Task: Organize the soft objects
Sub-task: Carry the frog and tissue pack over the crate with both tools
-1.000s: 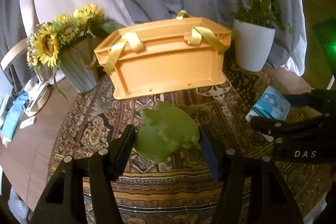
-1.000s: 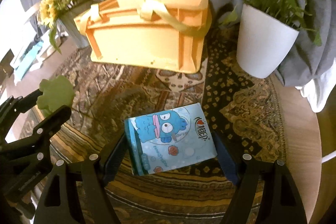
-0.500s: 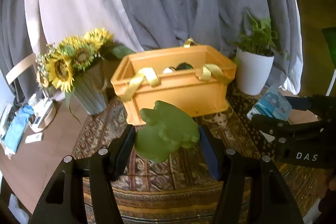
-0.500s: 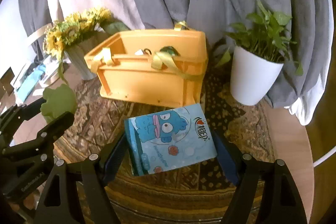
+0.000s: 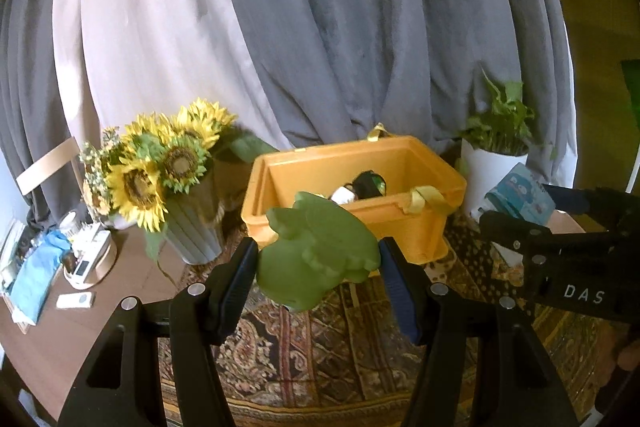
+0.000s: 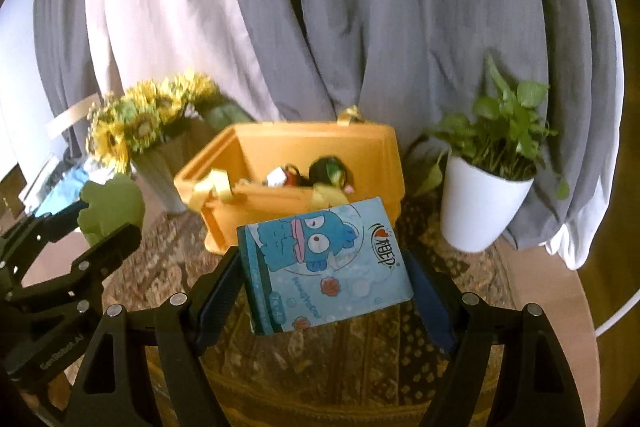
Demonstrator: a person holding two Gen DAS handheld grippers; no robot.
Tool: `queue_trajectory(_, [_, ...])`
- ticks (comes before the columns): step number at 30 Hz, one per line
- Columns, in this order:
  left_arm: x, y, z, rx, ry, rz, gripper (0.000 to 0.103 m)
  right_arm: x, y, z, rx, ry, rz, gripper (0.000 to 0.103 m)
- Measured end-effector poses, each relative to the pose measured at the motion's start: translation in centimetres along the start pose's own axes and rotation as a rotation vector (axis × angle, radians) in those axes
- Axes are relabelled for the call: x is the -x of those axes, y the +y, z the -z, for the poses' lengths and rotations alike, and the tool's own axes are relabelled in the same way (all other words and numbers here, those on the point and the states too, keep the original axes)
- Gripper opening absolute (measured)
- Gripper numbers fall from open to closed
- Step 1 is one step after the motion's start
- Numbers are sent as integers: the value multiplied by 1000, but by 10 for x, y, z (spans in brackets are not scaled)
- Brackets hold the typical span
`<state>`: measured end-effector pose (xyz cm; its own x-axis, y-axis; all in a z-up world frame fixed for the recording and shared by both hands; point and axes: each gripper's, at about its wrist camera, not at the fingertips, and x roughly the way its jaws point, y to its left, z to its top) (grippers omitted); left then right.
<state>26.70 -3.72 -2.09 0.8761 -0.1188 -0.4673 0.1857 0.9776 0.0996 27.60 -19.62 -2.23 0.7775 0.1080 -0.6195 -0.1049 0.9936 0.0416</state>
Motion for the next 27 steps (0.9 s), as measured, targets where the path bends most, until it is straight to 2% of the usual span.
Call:
queue_trajectory(14, [0,21,-35,4,-92,-13,61,2,17,-40,-6,-99,-12,80])
queue_trajectory(23, [-18,27,-56,15,-133,-7,61,-2,18,-65,24,-161,13,80])
queue_trajectory(25, [-25,29,-59,16,-126,-7,61,-9,19,-70,43,-172,22,64])
queue_trajectory(27, [-34,30,-63,11,-120,3,61,-20,16,-77,42,-147,14,63])
